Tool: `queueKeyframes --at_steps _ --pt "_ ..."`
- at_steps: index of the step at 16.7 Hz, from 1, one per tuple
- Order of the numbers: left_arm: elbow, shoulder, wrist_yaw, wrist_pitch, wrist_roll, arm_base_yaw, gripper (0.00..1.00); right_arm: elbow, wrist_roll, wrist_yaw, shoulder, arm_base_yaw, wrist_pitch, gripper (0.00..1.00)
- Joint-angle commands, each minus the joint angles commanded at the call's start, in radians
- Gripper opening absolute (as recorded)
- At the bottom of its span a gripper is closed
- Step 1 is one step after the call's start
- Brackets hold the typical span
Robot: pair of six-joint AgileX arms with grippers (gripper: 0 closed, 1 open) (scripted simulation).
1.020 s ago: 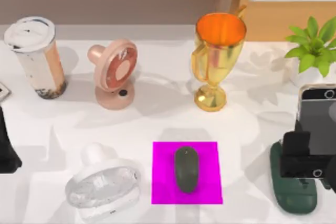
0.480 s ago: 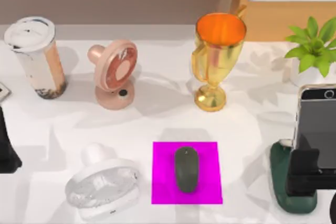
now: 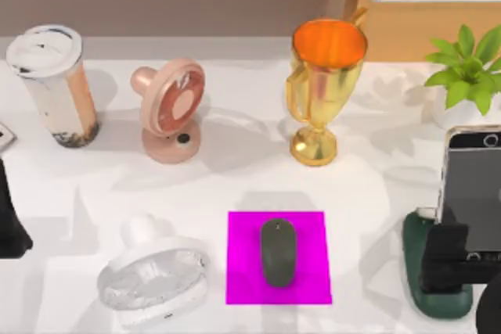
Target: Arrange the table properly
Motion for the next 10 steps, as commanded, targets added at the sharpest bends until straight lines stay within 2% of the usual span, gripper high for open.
queueKeyframes --at_steps 4,10 --pt "0.000 0.000 0.000 0.000 0.000 0.000 1.00 -0.026 -0.101 -0.100 -0.112 -0.067 0.111 1.00" --pt "0.000 0.000 0.000 0.000 0.000 0.000 1.00 -0.115 -0.355 -0.378 -0.393 -0.311 0.370 1.00"
